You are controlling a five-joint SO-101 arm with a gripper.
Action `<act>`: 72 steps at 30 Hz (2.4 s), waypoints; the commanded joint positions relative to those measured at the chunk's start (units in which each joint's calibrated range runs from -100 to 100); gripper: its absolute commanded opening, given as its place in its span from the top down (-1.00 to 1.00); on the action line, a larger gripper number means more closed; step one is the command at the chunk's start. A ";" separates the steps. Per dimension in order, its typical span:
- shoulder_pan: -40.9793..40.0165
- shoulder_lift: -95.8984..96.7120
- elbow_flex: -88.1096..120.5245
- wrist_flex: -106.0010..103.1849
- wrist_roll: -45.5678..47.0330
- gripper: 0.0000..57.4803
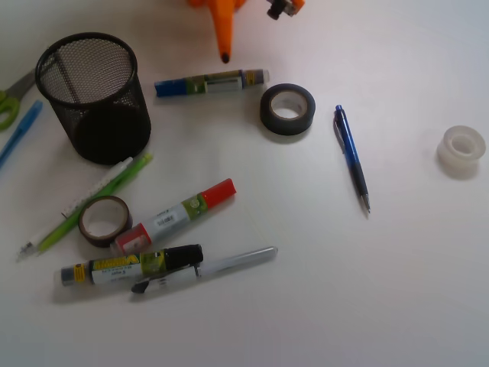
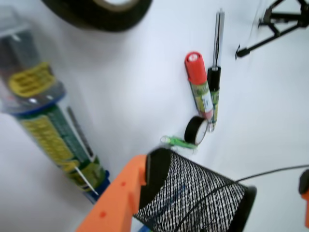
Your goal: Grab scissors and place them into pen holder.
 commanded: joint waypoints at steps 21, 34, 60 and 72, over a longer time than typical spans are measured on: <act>34.41 86.15 -89.52 28.65 -18.85 -0.07; 40.10 121.50 -145.59 45.10 -25.59 -0.10; 42.71 155.76 -166.88 46.15 -31.94 0.23; 41.44 157.12 -166.43 40.90 -31.94 0.30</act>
